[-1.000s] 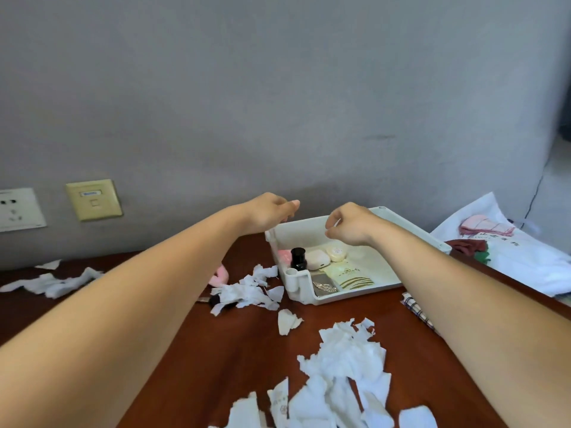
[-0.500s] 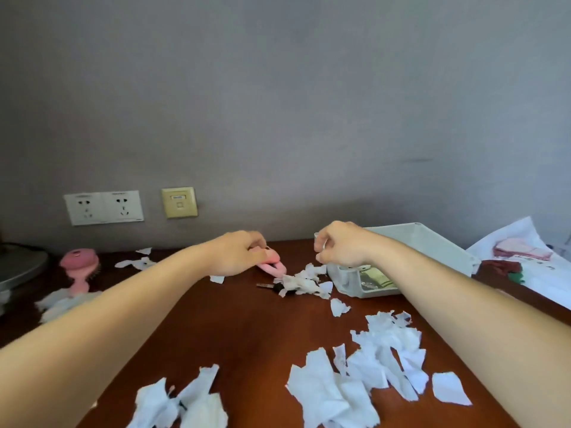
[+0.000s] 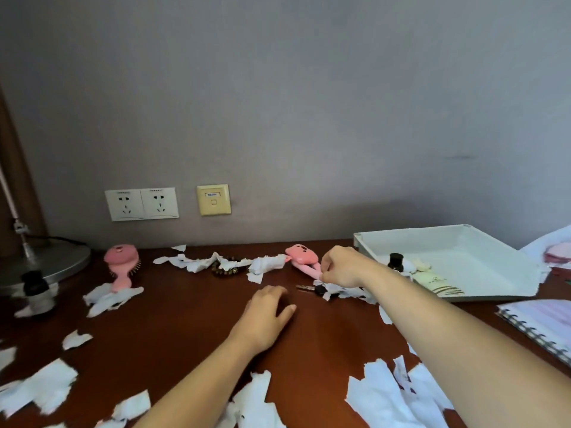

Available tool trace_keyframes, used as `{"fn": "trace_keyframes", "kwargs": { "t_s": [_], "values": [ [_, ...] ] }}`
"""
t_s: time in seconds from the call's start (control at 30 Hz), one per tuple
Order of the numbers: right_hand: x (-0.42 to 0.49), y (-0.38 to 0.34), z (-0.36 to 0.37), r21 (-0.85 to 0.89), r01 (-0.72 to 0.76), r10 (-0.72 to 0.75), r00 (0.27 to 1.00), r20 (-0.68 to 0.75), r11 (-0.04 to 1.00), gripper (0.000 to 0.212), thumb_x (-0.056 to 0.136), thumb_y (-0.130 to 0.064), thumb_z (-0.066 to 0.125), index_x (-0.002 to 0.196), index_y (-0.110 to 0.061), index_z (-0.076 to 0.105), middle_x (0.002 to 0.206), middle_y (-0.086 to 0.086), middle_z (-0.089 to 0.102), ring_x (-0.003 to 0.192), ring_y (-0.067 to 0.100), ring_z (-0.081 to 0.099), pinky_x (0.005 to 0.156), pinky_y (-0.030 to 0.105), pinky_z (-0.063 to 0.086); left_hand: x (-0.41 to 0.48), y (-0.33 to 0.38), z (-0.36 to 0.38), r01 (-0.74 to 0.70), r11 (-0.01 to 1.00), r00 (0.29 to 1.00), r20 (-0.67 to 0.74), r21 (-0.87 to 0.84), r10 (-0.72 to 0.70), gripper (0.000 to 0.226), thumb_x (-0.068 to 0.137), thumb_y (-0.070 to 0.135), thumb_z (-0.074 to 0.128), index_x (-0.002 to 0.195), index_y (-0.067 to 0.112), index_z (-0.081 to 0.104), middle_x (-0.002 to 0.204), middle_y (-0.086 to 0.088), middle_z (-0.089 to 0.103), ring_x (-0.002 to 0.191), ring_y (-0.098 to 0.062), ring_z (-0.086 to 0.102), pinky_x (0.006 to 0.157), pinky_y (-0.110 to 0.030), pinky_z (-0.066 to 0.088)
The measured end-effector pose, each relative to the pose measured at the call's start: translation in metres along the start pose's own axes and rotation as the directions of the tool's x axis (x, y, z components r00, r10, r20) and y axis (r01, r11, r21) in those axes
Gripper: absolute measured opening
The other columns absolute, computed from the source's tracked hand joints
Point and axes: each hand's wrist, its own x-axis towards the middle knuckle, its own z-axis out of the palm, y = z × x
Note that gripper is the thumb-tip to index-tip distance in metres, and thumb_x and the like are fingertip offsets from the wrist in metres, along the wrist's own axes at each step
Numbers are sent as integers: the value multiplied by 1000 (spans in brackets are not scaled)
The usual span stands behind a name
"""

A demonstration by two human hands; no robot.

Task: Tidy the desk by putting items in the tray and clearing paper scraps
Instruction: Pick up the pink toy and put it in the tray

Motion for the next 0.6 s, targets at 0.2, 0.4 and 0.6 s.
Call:
{"fn": "trace_keyframes", "kwargs": {
  "t_s": [0.2,0.4,0.6],
  "values": [
    [44,4,17,54,-33,38,995,-90,998,40,88,-27,58,124,-10,57,121,14,62,110,30,58,87,33,47,30,-8,9,-108,993,994,-17,-53,107,44,94,35,51,135,20,46,135,3,48,127,-13,44,109,-30,35],
    [84,-4,22,73,-1,8,995,-98,997,58,87,-30,61,140,-15,42,143,13,46,130,31,45,103,36,41,60,-6,18,-175,985,984,-28,-4,175,41,93,36,53,132,22,51,133,1,52,126,-16,45,107,-34,36],
    [104,-6,38,81,5,1,997,-77,997,53,84,-31,65,134,-24,50,138,8,53,125,29,50,98,33,43,69,-6,20,-195,980,980,-18,25,196,34,91,40,55,122,27,58,129,4,54,122,-16,44,104,-34,35]
  ]
}}
